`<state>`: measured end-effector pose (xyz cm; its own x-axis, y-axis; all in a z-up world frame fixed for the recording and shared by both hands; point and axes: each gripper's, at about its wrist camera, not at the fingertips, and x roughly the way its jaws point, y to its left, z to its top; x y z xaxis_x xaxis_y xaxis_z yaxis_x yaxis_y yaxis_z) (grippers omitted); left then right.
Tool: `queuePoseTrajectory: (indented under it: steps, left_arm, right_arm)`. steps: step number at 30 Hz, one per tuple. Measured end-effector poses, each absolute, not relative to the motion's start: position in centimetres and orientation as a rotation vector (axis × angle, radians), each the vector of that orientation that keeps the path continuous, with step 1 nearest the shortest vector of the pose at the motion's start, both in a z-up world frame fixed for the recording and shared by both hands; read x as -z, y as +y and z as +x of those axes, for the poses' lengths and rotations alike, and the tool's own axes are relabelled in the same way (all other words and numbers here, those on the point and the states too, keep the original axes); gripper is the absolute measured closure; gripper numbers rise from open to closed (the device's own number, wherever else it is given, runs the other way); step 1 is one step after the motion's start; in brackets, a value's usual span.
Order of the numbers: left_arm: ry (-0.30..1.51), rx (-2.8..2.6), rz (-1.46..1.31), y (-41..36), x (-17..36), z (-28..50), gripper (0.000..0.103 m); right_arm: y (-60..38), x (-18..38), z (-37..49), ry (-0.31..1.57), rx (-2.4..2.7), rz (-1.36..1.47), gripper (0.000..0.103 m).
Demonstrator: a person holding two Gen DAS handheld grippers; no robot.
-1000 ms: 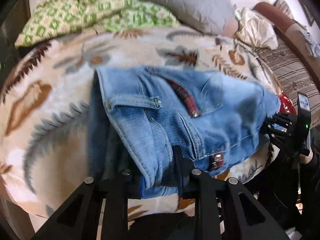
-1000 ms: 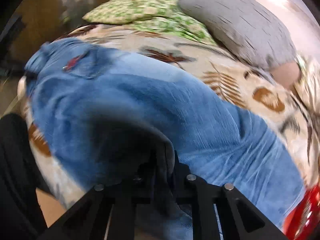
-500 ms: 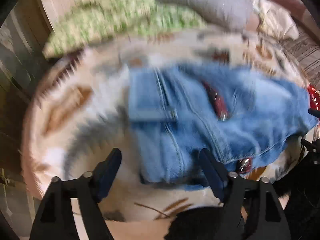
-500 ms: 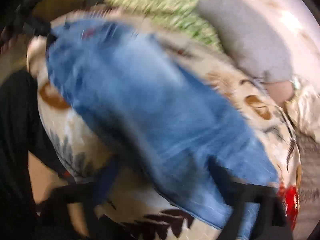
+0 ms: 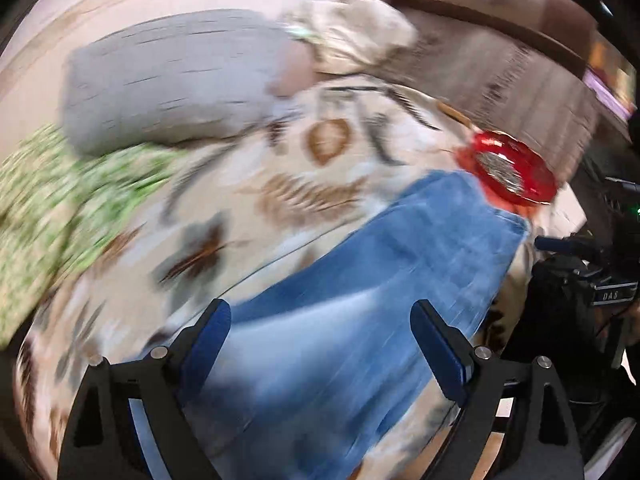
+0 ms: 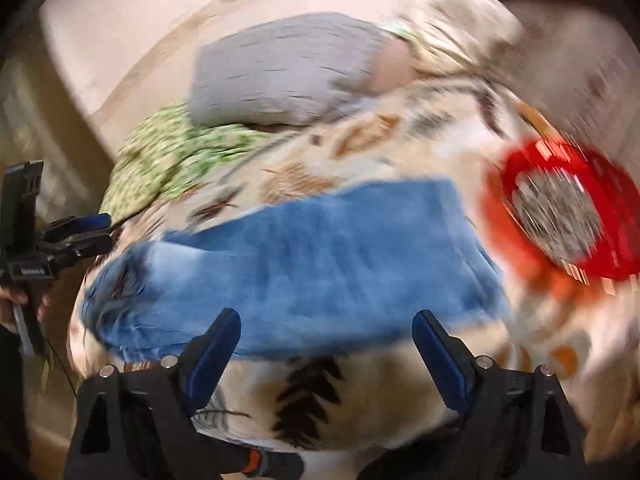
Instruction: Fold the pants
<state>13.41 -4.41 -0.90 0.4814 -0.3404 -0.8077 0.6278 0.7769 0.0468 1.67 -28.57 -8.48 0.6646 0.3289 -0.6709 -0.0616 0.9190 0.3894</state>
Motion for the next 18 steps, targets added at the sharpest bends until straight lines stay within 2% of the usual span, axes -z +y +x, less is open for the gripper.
queuePoseTrajectory:
  steps: [6,12,18]
  left_arm:
    - [0.941,0.788,0.447,-12.1,2.9,16.8,0.012]
    - [0.999,0.887,0.508,-19.3,4.8,20.5,0.012]
    - [1.052,0.983,0.579,-27.2,6.9,23.1,0.012]
  right_arm:
    - [-32.7,11.4,0.9,0.844,-0.108,0.510,0.018]
    - [-35.0,14.6,3.5,0.852,-0.078,0.649,0.036]
    - [-36.0,15.3,4.9,0.804,-0.059,0.695,0.043]
